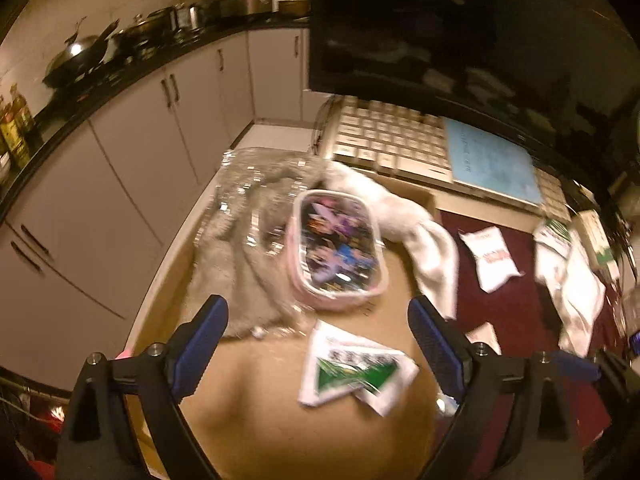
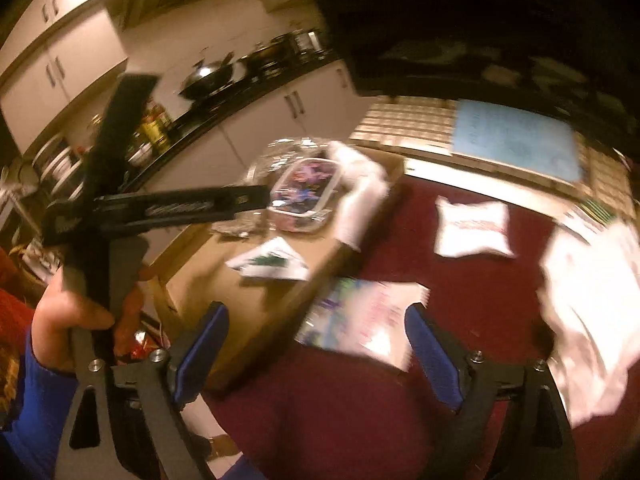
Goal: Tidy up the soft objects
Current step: 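Release the grey bag with left tool while right tool drops the green packet in the box, then move left tool toward the snack packet on the red cloth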
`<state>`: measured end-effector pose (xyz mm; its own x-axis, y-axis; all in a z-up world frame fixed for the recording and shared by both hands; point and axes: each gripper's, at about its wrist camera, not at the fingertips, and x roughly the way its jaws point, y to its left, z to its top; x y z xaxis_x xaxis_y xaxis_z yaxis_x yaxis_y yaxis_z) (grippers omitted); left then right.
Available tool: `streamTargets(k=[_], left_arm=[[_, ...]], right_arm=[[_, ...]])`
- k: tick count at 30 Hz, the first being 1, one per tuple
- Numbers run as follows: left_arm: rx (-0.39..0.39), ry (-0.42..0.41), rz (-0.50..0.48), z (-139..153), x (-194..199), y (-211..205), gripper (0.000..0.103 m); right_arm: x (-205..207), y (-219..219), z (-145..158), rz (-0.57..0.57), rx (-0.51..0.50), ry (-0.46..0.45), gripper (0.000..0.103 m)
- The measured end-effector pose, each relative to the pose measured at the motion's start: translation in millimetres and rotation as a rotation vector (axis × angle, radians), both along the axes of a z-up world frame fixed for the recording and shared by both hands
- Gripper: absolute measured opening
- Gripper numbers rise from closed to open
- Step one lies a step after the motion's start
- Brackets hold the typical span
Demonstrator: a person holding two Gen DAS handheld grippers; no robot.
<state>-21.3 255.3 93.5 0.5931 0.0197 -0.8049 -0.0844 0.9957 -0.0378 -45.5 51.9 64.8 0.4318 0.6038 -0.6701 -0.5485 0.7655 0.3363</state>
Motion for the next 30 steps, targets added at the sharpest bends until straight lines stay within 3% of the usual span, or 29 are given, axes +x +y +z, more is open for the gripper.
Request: streamTargets(k=[8, 23, 30], left_arm=[[-0.007, -0.011, -0.109, 7, -20, -49, 0.095], [0.058, 0.064, -0.274, -17, -29, -122, 0.096], [0.109, 0.108, -0.459, -30, -16, -149, 0.096]], right_arm=[[-9, -63, -4, -0.11, 0.031, 0.037, 0.1], [-16, -127, -20, -0.238, 0.028, 0.056, 0.102], [-17, -149, -23, -0.297, 0.042, 0.073, 0.102]])
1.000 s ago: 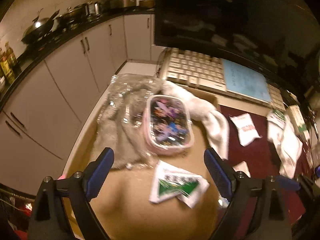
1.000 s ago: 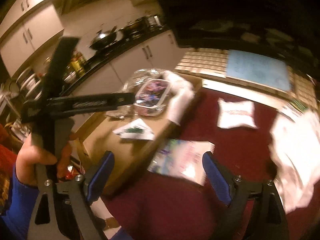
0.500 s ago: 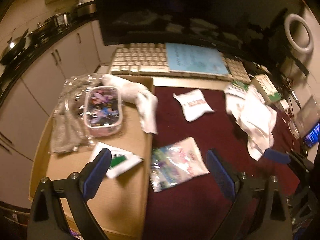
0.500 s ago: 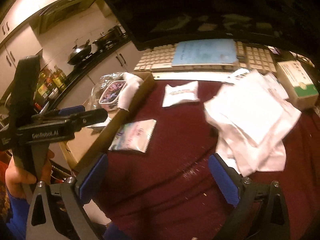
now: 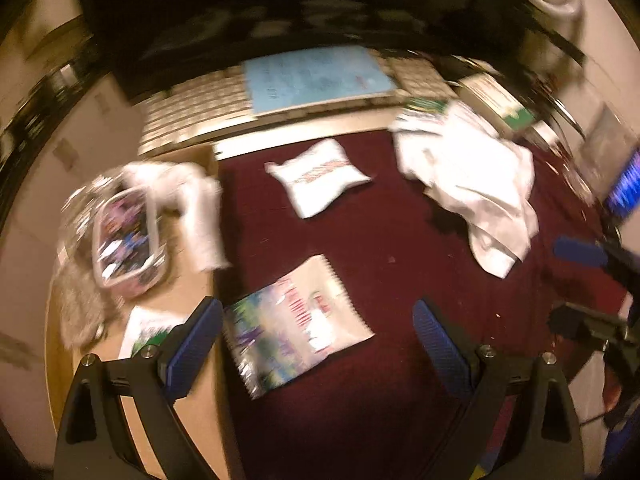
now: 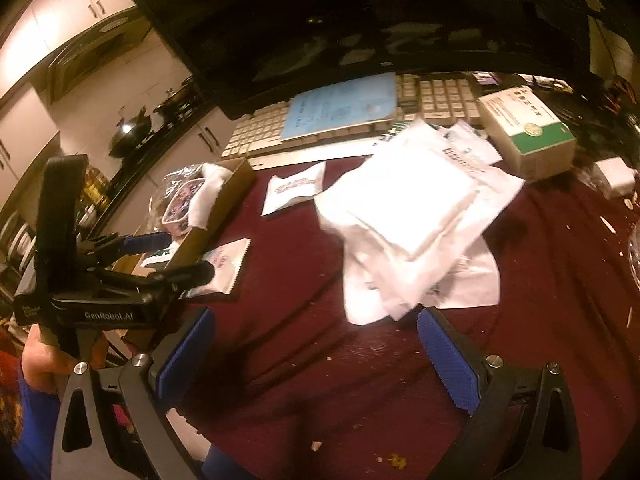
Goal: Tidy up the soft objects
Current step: 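Move left tool toward the snack packet on the red cloth, then grasp the Dole snack packet with left tool while right tool reaches the white gauze pack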
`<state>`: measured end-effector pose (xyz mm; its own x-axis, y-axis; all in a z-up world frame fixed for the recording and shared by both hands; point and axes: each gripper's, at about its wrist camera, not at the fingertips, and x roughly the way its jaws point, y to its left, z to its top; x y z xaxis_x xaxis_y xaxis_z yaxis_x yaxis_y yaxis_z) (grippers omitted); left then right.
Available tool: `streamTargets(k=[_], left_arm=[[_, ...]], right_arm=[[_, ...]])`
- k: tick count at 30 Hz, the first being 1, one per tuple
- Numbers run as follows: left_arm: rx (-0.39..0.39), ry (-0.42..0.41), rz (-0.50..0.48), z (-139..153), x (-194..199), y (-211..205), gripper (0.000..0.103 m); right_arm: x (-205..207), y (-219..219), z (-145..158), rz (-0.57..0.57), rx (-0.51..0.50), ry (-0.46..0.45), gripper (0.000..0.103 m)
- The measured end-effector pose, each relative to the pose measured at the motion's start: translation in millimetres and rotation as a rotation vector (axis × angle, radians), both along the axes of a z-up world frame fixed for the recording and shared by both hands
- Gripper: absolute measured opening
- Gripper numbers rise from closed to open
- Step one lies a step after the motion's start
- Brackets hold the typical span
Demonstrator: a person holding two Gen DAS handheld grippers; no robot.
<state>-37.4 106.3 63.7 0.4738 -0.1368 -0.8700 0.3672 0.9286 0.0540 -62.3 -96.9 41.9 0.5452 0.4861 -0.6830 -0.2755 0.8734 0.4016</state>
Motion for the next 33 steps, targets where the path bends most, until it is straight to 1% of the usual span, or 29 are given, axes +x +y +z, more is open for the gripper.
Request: streamTargets(k=[2, 5, 12, 16, 18, 19, 21, 23, 25, 28, 29, 30, 33], left_arm=[[0.003, 0.022, -0.081, -4, 7, -7, 0.096], [0.045, 0.029, -0.152, -9, 17, -15, 0.096], [0.079, 0.106, -0.156, -23, 46, -17, 0.096], [0.095, 0.156, -0.177, -36, 51, -17, 0.096], [0.094, 0.197, -0.189, -44, 51, -17, 0.096], [0.083, 0.224, -0.196, -49, 50, -18, 0.096], [0.071, 0.236, -0.213, -52, 44, -20, 0.096], [0.018, 0.25, -0.227, -49, 37, -21, 0.095], [-0.118, 0.296, -0.225, -43, 31, -19, 0.095], [-0.218, 0.314, -0.178, -40, 24, -21, 0.095], [-0.229, 0.312, -0.168, -39, 20, -24, 0.095], [-0.222, 0.296, -0.164, -38, 15, -29, 0.095], [-0.18, 0.224, -0.189, -29, -1, -36, 0.095]], right_arm=[[0, -2, 0, -0.009, 0.001, 0.0, 0.102], [-1, -6, 2, -0.019, 0.006, -0.004, 0.102], [0, -4, -1, -0.021, 0.01, 0.002, 0.102], [-1, -2, -1, -0.011, 0.008, -0.002, 0.102], [-1, -3, -1, -0.014, 0.014, -0.002, 0.102], [-1, -3, -2, -0.015, 0.017, 0.001, 0.102], [-1, -5, -3, -0.018, 0.021, 0.003, 0.102], [0, -6, -5, -0.024, 0.021, 0.008, 0.102], [3, -9, -7, -0.032, 0.026, 0.016, 0.102], [7, -13, -9, -0.054, 0.031, 0.03, 0.102], [9, -14, -9, -0.062, 0.032, 0.035, 0.102], [11, -15, -10, -0.072, 0.031, 0.042, 0.102], [16, -15, -9, -0.088, 0.016, 0.053, 0.102]])
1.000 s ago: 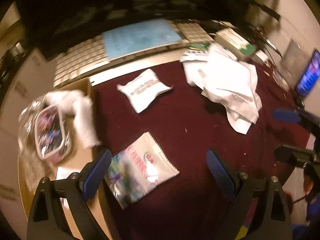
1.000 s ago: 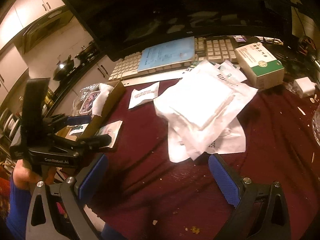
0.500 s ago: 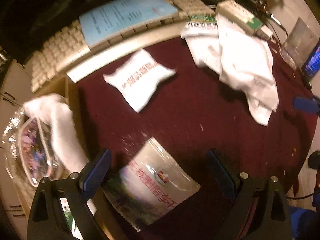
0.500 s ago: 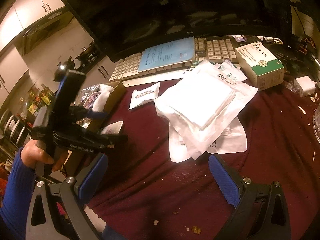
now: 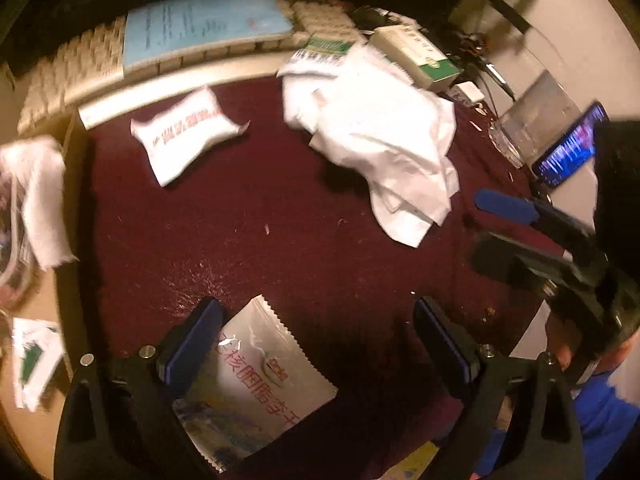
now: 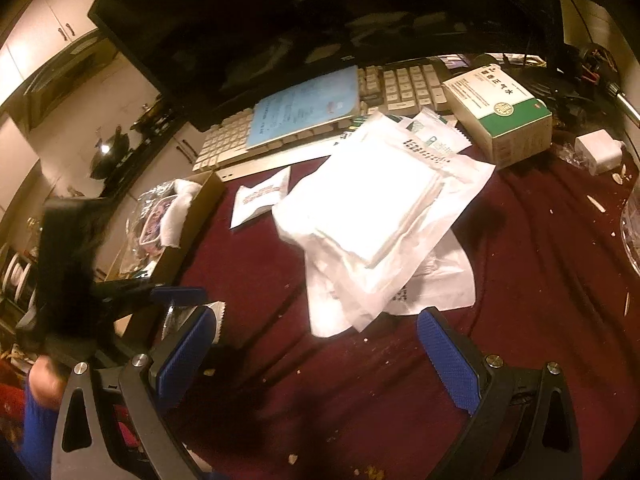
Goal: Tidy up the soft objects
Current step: 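Grasp the Dole snack packet with left tool while right tool reaches the white gauze pack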
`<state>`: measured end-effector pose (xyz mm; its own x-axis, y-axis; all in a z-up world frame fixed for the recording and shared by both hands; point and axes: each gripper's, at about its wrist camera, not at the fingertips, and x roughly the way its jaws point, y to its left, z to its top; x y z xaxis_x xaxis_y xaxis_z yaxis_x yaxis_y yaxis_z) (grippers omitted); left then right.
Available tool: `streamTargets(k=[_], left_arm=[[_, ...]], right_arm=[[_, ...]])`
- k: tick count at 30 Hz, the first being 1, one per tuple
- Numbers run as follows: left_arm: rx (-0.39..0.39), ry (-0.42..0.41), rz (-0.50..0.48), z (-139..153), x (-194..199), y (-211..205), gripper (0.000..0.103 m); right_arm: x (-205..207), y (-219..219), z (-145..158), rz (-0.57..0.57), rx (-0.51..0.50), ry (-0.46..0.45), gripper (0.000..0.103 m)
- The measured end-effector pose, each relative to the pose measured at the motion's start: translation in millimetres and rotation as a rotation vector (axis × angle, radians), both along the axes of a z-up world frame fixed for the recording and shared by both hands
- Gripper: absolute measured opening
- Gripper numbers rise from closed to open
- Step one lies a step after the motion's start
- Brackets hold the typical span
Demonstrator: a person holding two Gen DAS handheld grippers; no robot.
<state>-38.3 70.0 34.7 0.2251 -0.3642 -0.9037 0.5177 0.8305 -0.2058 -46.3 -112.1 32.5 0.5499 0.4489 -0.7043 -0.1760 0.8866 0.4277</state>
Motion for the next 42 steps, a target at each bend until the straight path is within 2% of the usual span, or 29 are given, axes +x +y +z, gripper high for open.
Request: streamTargets(k=[3, 5, 8, 10, 14, 18, 21, 23, 24, 26, 27, 29, 31, 33, 34, 36, 42], left_arm=[[0.065, -0.056, -0.019, 8, 1, 5, 0.096], [0.097, -0.054, -0.033, 8, 2, 16, 0.096], [0.15, -0.052, -0.07, -2, -1, 21, 0.096], [0.181, -0.045, -0.097, -12, -4, 22, 0.096], [0.224, -0.058, -0.141, -25, -4, 17, 0.098], [0.208, -0.054, -0.142, -25, 0, 18, 0.098], [0.179, -0.063, -0.14, -25, -3, 19, 0.098], [0.142, -0.069, -0.107, -25, -7, 23, 0.098], [0.128, -0.078, -0.086, -24, -9, 24, 0.098], [0.098, -0.085, -0.055, -24, -15, 25, 0.098], [0.064, -0.09, -0.025, -23, -17, 24, 0.098], [0.047, -0.097, 0.051, -23, -19, 21, 0.098], [0.01, -0.091, 0.177, -22, -18, 18, 0.098], [-0.037, -0.083, 0.276, -21, -17, 23, 0.098], [-0.059, -0.081, 0.294, -20, -17, 23, 0.098], [-0.106, -0.056, 0.286, -19, -14, 18, 0.098], [-0.032, -0.029, 0.233, -16, -13, 24, 0.098]], right_arm=[[8, 1, 2, -0.01, -0.024, 0.007, 0.102], [14, 3, 4, -0.022, -0.042, 0.008, 0.102], [30, 12, 6, -0.017, -0.114, 0.0, 0.102], [43, 20, 3, -0.022, -0.185, 0.028, 0.102], [63, 31, -4, -0.05, -0.247, 0.061, 0.102], [76, 38, -10, -0.069, -0.307, 0.066, 0.102], [78, 31, -13, -0.083, -0.309, 0.06, 0.102], [78, 23, -17, -0.099, -0.299, 0.066, 0.095], [77, 17, -19, -0.111, -0.291, 0.072, 0.085], [74, 9, -20, -0.112, -0.258, 0.068, 0.082], [72, 6, -19, -0.114, -0.254, 0.063, 0.079], [68, 4, -15, -0.115, -0.248, 0.049, 0.075], [63, 3, -10, -0.107, -0.241, 0.038, 0.069], [59, 4, -7, -0.096, -0.237, 0.033, 0.066], [57, 6, -6, -0.091, -0.239, 0.03, 0.065], [52, 8, -3, -0.075, -0.241, 0.022, 0.065], [43, 8, -2, -0.035, -0.214, 0.021, 0.066]])
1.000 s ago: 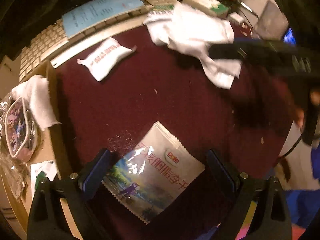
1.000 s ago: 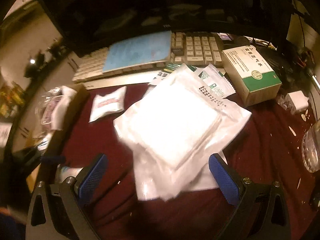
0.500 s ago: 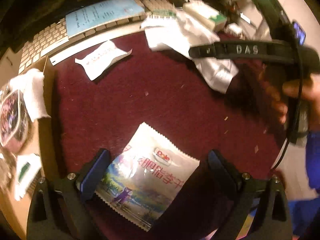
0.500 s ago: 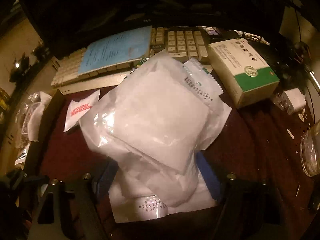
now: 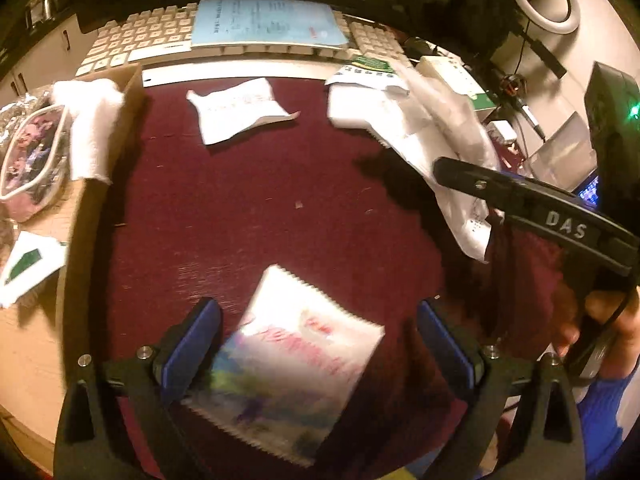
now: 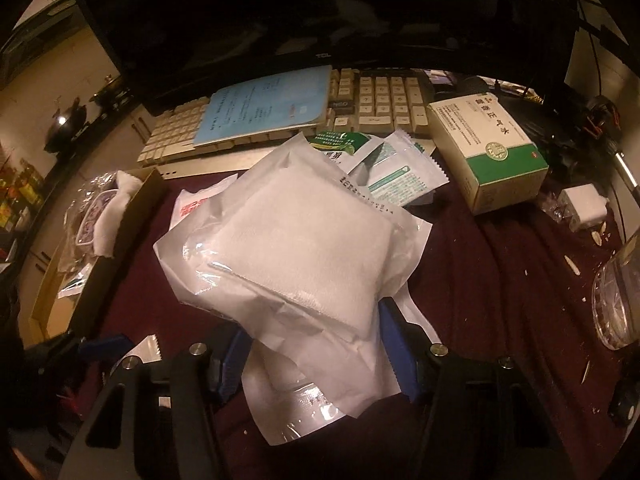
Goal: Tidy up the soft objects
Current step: 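Grasp the Dole snack packet with left tool while right tool reaches the white gauze pack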
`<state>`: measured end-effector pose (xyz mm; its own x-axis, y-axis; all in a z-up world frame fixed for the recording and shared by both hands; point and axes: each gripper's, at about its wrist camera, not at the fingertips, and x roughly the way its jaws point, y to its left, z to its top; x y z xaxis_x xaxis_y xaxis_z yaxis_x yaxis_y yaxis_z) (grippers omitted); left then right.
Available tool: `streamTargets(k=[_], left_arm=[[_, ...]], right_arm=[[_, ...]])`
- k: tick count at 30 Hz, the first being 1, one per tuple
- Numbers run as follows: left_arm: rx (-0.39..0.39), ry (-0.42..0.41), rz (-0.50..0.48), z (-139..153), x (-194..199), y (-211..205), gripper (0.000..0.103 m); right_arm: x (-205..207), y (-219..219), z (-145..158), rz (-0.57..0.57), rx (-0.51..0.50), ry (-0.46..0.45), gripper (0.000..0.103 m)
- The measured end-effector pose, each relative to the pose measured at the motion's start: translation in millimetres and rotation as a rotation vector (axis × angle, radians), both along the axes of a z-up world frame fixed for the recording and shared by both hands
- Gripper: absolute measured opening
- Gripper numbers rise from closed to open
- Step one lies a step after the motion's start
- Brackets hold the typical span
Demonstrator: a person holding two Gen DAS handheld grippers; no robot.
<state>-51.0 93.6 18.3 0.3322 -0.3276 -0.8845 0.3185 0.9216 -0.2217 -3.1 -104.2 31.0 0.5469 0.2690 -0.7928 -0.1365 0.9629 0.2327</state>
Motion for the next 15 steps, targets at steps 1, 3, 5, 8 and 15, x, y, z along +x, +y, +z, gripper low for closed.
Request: streamTargets(k=[1, 3, 5, 8, 15], left_arm=[[0.013, 0.007, -0.011, 0, 0, 4, 0.098], [0.038, 0.008, -0.028, 1, -5, 9, 0.098], [0.067, -0.001, -0.056, -1, -12, 12, 0.098], [0.144, -0.034, -0.109, -6, -19, 2, 0.098], [0.212, -0.1, -0.131, -11, -28, -4, 0.093]], right_arm=[[0, -1, 0, 0.0, 0.011, 0.002, 0.069], [0, -2, -2, 0.002, 0.046, 0.012, 0.077], [1, -2, -4, 0.002, 0.065, 0.02, 0.084], [2, 1, -4, 0.003, 0.084, 0.019, 0.09], [17, 8, -1, -0.044, 0.036, 0.027, 0.093]])
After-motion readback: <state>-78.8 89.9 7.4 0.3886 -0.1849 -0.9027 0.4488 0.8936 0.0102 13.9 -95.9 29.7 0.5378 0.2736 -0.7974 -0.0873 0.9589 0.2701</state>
